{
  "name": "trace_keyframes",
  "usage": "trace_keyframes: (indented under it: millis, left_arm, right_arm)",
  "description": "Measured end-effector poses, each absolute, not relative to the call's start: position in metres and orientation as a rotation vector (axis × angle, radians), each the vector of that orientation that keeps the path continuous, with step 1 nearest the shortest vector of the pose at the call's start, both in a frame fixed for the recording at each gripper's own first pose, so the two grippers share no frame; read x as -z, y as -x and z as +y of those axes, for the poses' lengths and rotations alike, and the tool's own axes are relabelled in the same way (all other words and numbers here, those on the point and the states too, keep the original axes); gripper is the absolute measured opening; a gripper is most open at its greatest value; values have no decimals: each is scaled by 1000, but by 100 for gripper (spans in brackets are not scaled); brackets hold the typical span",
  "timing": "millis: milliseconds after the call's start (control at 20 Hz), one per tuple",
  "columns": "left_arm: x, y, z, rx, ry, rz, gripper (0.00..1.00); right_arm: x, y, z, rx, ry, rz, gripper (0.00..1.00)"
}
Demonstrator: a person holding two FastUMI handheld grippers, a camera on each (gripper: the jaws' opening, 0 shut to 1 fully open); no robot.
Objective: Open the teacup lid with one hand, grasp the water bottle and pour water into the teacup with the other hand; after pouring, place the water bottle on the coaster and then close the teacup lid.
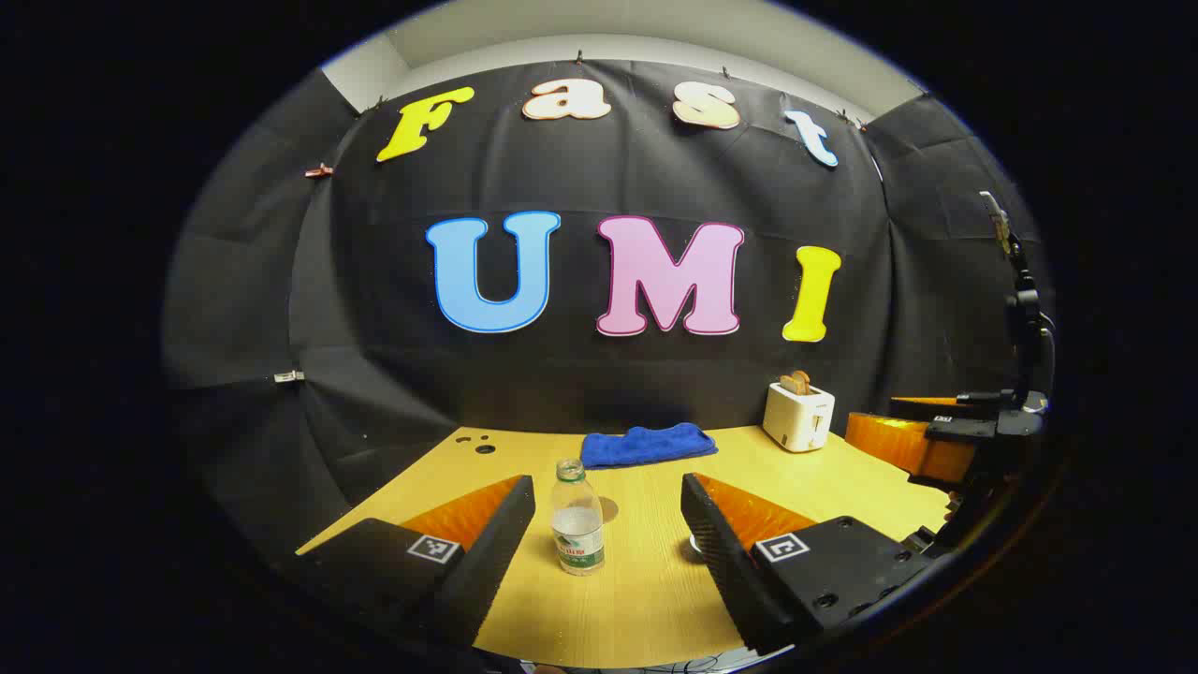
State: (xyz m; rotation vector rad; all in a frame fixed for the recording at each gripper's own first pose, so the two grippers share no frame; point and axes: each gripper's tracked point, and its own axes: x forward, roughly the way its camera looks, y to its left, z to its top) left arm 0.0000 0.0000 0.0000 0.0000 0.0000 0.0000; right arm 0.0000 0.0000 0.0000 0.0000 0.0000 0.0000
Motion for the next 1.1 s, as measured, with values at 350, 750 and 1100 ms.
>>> trace_keyframes:
  millis: [350, 750, 1100]
  left_arm:
    - [13, -11, 3, 14, -29, 24, 99]
    - [31, -26, 13, -6, -14, 59, 99]
    - [77, -54, 44, -66, 17, 129, 99]
  right_arm:
    - [24, -15, 14, -35, 4, 69, 97]
    - [55, -46, 35, -83, 28, 110, 97]
    - [106, -92, 33, -82, 64, 151, 97]
